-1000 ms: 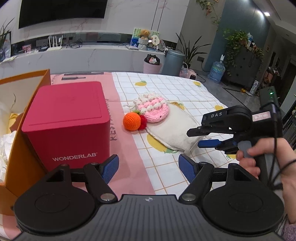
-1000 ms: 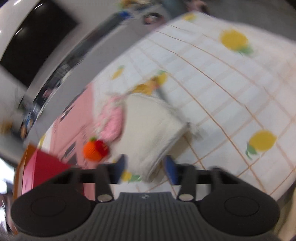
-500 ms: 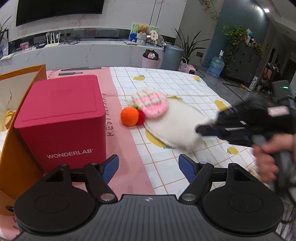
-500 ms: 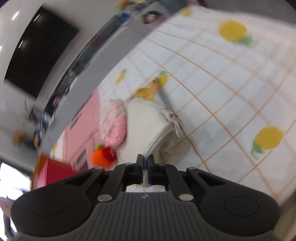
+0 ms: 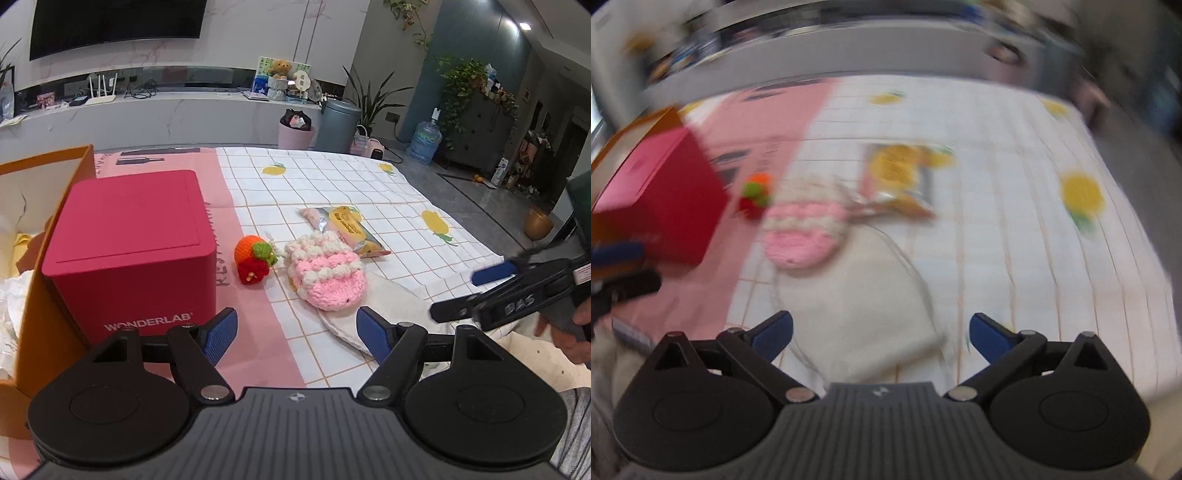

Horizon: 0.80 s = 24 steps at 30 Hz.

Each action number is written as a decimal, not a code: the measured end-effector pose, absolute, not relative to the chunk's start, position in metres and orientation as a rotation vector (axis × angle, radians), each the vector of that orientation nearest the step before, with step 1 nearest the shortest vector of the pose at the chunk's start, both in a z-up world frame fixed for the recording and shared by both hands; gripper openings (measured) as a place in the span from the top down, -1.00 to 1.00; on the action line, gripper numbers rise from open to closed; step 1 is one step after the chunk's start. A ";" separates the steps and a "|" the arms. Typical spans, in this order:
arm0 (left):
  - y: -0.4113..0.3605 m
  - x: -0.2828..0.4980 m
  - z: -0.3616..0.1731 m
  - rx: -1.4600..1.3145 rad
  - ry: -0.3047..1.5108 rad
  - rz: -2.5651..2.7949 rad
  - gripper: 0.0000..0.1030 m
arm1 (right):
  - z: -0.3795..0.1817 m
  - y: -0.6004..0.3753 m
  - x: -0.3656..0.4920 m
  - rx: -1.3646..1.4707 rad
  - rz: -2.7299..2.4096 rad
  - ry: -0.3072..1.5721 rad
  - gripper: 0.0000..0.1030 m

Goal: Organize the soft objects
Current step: 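Grasp the white towel with the right tool and lift it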

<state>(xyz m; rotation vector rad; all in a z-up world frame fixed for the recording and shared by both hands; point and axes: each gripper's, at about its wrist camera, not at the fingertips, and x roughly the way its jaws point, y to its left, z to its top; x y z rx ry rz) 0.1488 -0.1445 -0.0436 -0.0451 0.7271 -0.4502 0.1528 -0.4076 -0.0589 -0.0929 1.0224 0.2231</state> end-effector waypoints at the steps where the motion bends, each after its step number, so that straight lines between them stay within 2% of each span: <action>1: -0.144 0.150 -0.043 -0.048 0.729 -0.446 -0.68 | -0.063 -0.401 0.159 -0.142 0.253 1.029 -0.95; 7: -0.142 0.153 -0.046 -0.022 0.737 -0.465 -0.67 | -0.082 -0.381 0.187 -0.177 0.427 1.087 -0.95; 15: -0.138 0.158 -0.049 -0.038 0.747 -0.487 -0.67 | -0.111 -0.381 0.216 -0.248 0.391 1.139 -0.95; 24: -0.132 0.163 -0.051 -0.080 0.763 -0.511 -0.65 | -0.121 -0.392 0.230 -0.126 0.451 1.189 -0.96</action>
